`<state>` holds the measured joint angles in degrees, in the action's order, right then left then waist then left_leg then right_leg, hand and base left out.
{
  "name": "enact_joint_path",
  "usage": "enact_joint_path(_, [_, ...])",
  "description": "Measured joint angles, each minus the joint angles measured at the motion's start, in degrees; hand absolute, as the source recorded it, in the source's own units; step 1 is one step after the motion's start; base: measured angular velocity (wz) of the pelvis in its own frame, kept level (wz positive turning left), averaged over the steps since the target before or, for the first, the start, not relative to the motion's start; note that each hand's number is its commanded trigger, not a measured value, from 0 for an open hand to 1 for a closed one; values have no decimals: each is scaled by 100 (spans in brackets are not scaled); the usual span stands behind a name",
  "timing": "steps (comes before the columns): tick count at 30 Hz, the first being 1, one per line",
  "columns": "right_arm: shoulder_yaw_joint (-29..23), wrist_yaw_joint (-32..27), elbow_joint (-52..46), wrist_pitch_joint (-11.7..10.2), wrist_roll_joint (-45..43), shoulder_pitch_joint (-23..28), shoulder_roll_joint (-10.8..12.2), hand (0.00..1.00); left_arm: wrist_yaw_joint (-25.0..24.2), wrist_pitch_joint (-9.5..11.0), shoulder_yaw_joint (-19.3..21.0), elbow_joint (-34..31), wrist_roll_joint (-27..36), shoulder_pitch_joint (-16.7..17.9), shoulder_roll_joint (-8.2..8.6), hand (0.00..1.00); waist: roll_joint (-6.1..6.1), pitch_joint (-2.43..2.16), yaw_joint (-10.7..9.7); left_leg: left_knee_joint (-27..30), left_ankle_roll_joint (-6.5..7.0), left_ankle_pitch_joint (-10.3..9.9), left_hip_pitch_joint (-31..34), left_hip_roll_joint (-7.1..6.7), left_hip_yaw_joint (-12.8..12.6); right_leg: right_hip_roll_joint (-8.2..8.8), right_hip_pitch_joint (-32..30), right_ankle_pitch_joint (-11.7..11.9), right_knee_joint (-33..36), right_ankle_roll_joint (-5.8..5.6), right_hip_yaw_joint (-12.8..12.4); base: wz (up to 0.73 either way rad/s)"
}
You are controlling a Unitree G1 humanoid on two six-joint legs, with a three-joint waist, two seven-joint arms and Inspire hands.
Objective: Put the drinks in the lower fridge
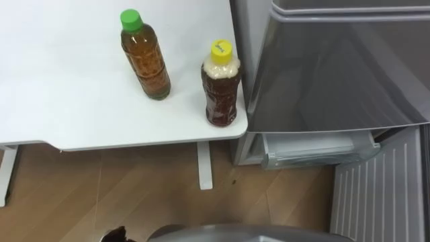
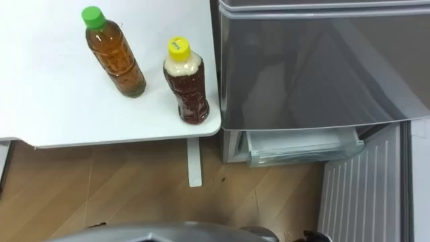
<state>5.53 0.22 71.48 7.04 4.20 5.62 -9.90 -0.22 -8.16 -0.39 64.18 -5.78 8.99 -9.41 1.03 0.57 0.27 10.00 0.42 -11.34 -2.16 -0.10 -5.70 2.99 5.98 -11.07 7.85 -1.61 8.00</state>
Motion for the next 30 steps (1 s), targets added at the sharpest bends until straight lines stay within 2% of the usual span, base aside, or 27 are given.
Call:
enact_joint_path(22, [-2,131,32,-4,11,4,-23,0,-15,1,-35,5,-4,11,-18,0,-15,1,1,96,-5,-7,-46,24,16,-14,43,12,65,19,0,0])
enact_joint_path(30, [-2,126,37,-15,79,28,-19,0,273,8,-30,22,61,12,39,0,5,-11,-3,74,-6,-7,-104,17,52,-20,114,12,-10,19,5,0])
